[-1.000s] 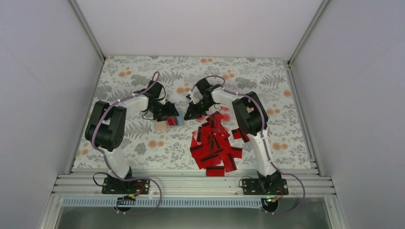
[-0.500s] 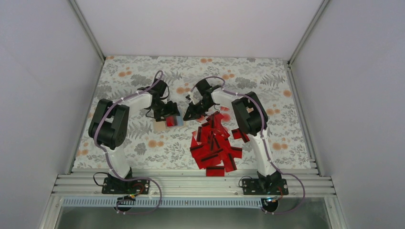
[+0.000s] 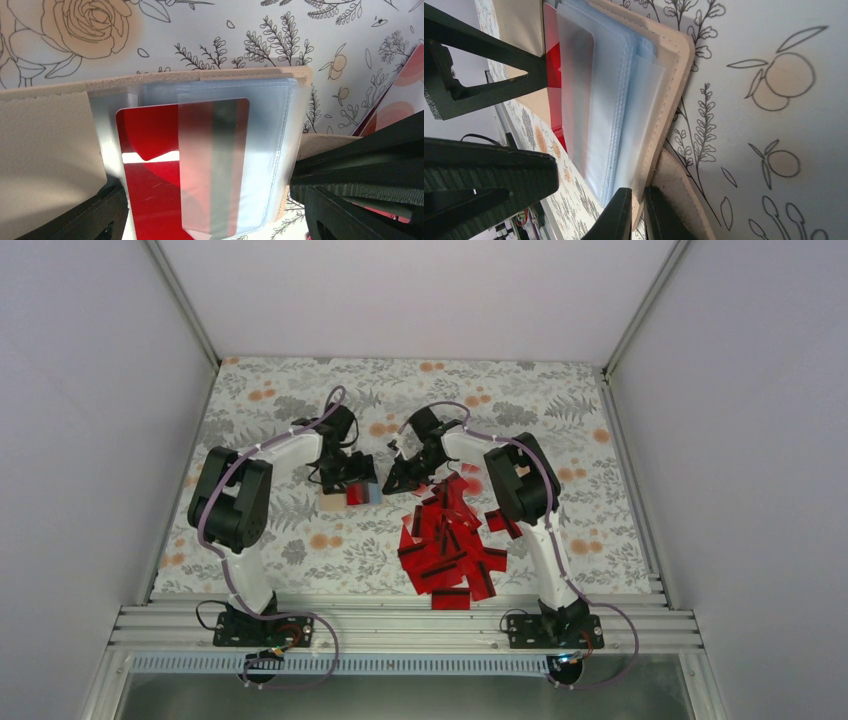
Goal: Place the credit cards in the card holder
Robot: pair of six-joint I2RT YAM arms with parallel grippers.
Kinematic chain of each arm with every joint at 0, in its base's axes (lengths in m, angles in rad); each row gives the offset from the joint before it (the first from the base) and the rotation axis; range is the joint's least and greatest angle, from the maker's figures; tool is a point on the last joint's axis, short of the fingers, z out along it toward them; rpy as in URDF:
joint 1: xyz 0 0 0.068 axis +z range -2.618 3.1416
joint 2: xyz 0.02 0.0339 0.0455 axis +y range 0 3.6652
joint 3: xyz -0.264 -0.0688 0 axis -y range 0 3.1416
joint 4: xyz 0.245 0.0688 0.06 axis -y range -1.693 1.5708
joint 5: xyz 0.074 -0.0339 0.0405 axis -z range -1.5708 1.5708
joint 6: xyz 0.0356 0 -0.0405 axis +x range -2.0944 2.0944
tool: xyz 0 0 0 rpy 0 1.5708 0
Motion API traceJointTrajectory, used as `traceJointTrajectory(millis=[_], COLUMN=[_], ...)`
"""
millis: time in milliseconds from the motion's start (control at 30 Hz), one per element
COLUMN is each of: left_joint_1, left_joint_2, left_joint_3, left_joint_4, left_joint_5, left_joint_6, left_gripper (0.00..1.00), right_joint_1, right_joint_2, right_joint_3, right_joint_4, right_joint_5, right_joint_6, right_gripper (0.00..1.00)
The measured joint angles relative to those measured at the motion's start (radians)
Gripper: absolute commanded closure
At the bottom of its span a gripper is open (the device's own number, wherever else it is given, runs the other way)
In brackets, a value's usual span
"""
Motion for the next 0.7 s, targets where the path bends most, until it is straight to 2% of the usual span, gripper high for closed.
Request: traceJointTrajectory(millis=[700], left_joint_1=[-0.041], left_joint_2=[0.017], left_joint_3=[0.028], left_joint_4=[-0.017], left_joint_5=[-0.005], left_joint_6=[-0.016], left_gripper=[0.16], right_joint_1=[0.004], right_joint_2=[0.0], right_joint_3=[-0.001], right_joint_4=[0.003], right_joint_5=[-0.003], right_joint_6=[0.004], right_gripper=[0.92])
